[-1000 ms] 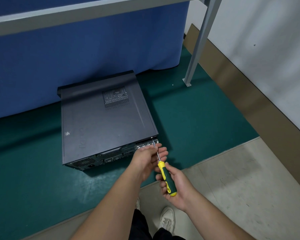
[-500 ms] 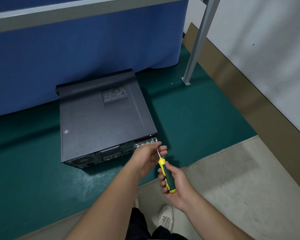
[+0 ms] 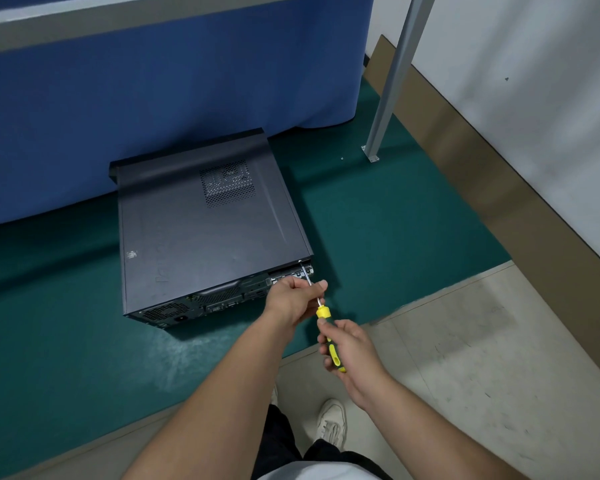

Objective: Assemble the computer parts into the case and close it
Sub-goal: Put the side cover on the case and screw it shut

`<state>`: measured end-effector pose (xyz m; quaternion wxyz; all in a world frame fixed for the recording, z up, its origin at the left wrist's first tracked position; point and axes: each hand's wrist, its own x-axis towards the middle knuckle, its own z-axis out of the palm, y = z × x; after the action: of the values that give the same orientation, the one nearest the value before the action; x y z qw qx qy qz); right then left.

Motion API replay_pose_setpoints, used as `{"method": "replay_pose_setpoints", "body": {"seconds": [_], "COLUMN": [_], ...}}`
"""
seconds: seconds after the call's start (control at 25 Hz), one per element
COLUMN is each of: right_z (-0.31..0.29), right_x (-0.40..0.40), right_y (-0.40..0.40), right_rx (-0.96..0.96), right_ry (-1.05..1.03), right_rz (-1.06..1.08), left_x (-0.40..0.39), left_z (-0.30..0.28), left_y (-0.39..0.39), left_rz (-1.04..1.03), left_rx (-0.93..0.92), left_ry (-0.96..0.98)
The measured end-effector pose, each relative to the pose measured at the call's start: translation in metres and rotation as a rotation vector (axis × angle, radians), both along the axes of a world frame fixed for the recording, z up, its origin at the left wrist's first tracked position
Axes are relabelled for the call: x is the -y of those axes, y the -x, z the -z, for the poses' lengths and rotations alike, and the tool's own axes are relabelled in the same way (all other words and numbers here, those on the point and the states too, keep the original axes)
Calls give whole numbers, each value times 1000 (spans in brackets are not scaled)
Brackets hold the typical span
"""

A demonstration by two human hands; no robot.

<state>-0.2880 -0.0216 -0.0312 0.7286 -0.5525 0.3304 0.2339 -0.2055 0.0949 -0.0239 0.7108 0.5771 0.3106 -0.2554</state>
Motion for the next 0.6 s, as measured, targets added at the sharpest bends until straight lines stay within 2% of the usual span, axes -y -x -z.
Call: {"method": "replay_pose_setpoints", "body": {"seconds": [0.16, 0.28, 0.32, 0.48, 0.56, 0.6], "right_z": [-1, 1, 1, 3, 5, 4], "right_x": [1, -3, -4, -12, -13, -13], "right_y": [-3, -2, -1, 7, 7, 5], "right_rx": [-175, -197, -155, 161, 209, 186], "right_ry": [-222, -327, -257, 305, 423, 396], "right_rz": [31, 56, 26, -107, -82, -65], "left_x": [-9, -15, -15, -13, -12, -11], "left_z": [0, -1, -3, -7, -11, -12], "left_y": [15, 18, 18, 11, 10, 10], "left_rz": [59, 60, 54, 0, -16, -11], "left_rx": [10, 29, 30, -11, -32, -35], "left_ry": [238, 219, 195, 101, 56, 23]}}
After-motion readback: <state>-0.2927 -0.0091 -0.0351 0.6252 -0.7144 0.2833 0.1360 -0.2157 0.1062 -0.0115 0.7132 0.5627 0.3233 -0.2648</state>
